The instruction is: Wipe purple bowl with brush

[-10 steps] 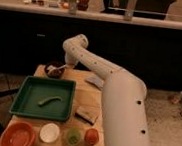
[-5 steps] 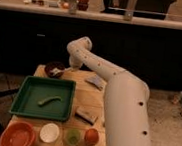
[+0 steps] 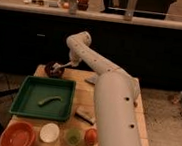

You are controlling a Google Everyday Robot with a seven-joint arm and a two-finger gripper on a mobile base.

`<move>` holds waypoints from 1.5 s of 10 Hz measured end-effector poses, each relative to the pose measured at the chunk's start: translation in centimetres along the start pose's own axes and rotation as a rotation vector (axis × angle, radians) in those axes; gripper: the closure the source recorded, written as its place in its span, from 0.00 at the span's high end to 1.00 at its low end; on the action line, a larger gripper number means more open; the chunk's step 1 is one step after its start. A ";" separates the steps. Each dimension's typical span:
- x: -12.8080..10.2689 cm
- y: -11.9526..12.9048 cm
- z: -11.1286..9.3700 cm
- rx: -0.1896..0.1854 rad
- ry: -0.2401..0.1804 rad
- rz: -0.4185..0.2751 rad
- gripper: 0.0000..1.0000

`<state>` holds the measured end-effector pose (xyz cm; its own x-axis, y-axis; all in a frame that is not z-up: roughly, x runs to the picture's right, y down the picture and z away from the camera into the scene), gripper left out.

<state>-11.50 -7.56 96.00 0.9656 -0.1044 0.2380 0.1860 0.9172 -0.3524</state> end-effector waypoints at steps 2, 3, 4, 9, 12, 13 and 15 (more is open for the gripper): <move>-1.4 -0.8 0.3 0.000 -0.010 -0.027 0.00; -2.2 -0.8 0.4 -0.004 -0.019 -0.046 0.00; -2.6 -0.5 0.5 -0.007 -0.024 -0.058 0.00; -3.2 2.7 -0.8 -0.015 -0.042 -0.082 0.00; -1.9 4.2 -0.7 -0.037 -0.044 -0.053 0.00; -1.4 4.3 -0.4 -0.046 -0.042 -0.039 0.00; -0.5 3.8 0.5 -0.061 -0.029 -0.017 0.00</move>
<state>-11.38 -3.84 95.03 0.9567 -0.1076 0.2704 0.2138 0.8903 -0.4022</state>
